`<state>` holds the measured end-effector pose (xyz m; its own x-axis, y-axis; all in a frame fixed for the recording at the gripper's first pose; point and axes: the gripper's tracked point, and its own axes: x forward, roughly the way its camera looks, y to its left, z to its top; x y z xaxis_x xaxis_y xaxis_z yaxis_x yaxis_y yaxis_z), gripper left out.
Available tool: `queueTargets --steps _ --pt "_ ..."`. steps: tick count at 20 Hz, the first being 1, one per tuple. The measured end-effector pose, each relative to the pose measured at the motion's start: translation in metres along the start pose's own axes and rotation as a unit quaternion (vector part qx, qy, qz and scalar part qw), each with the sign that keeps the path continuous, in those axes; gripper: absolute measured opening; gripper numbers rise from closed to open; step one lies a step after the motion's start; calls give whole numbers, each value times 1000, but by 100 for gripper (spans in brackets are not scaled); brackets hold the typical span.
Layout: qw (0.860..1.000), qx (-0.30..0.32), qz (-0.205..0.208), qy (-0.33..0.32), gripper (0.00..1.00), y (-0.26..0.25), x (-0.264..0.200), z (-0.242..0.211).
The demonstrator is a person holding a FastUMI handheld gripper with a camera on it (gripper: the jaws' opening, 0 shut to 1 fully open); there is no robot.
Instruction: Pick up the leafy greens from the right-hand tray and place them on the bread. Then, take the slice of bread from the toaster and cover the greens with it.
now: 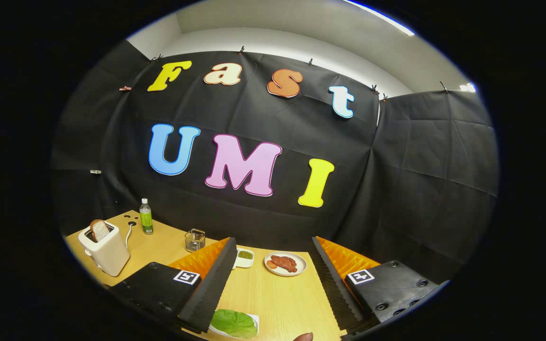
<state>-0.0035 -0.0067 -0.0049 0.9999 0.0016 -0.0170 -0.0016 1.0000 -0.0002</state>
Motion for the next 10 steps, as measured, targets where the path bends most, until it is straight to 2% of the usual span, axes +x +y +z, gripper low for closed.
queueTargets --steps 6,10 --pt "1000 -6 10 -2 97 3 -1 2" --pt "998 -12 56 15 97 17 1 -9"
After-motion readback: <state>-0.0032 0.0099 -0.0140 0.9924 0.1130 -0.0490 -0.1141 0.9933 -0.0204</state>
